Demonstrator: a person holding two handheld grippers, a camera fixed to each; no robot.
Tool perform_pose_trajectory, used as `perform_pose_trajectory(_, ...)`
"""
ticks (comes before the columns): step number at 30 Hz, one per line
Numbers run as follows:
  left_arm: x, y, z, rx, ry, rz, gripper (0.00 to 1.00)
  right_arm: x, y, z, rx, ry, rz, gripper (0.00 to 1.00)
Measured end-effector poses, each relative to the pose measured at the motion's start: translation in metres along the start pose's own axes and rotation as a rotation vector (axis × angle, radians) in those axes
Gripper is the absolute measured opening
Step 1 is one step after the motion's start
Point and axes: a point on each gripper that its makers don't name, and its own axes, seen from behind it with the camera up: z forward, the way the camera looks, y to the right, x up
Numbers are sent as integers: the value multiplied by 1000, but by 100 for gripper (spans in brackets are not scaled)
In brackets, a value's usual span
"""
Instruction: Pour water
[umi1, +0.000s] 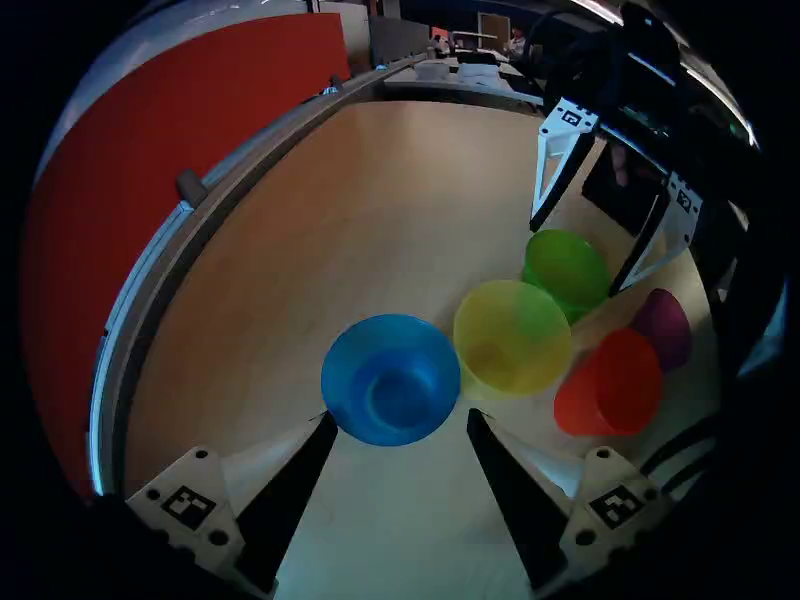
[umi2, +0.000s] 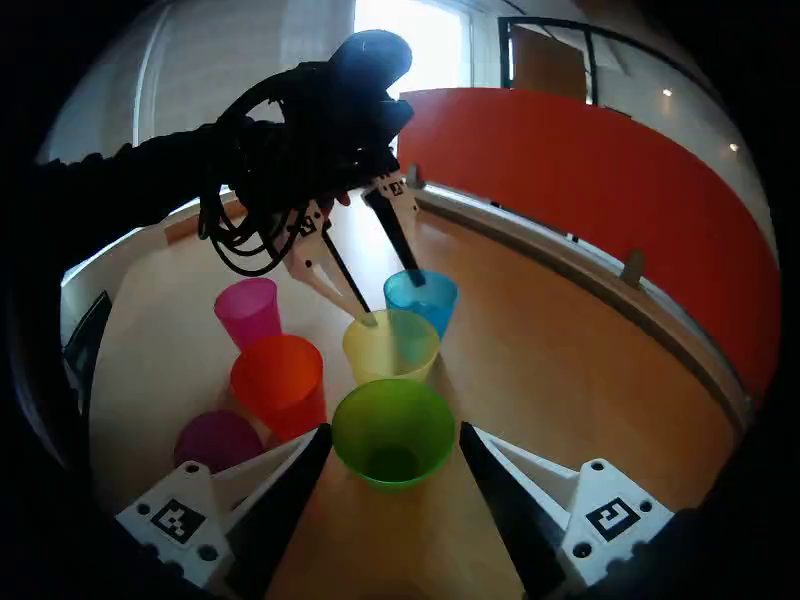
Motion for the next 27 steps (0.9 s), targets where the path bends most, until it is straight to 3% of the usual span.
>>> perform_pose_trajectory(27, 12, -2, 17, -1, 8, 9, 97, 0, 3, 0, -8, -1, -5, 100)
